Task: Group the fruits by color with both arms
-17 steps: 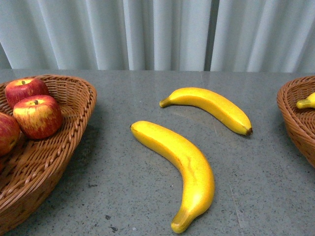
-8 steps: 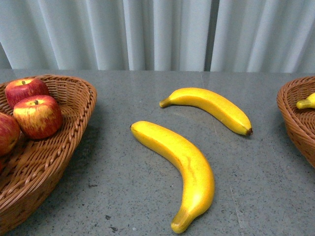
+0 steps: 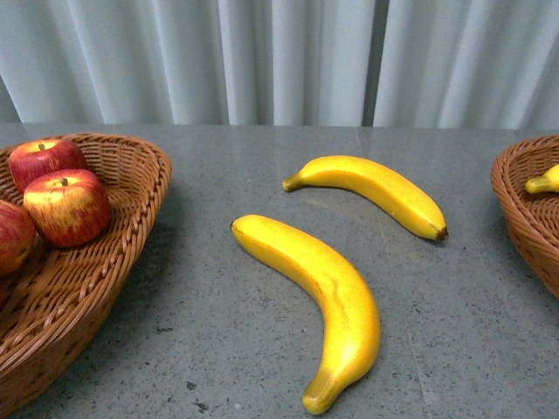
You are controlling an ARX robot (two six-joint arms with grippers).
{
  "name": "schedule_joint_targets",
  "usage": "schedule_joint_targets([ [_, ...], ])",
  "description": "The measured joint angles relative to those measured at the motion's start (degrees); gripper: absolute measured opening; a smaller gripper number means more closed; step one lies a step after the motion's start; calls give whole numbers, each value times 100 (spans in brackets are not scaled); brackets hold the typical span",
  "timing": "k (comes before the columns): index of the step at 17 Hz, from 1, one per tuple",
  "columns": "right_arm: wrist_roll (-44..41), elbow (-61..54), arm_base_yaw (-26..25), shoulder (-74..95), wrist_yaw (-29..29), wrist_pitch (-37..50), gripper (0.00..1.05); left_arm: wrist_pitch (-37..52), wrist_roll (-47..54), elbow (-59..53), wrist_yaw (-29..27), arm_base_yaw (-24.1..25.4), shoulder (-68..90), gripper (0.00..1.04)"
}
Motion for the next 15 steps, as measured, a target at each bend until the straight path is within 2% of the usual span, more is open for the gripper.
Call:
schedule_joint_targets([
  [5, 0, 0, 0, 0, 0, 0, 98, 0, 0, 0, 0, 0, 0, 98],
  [6, 173, 13, -111, 57, -343, -55, 98, 0, 0, 0, 2, 0, 0, 98],
  [7, 782, 83, -570, 774, -1432, 365, 98, 2, 2, 0, 4, 0, 0, 98],
  [8, 1421, 501, -293, 2253, -1797, 1727, 98, 0, 2, 0, 0, 0, 0, 98],
  [11, 1563, 1397, 647, 4478, -1123, 3292, 98, 0, 2, 0, 2, 0, 0, 98],
  [13, 1558, 2111, 1414, 5838, -702, 3617, 98, 0, 2, 0, 2, 0, 0, 98],
  [15, 1541, 3045, 2135, 7112, -382, 3429, 98, 0, 2, 0, 2, 0, 0, 98],
])
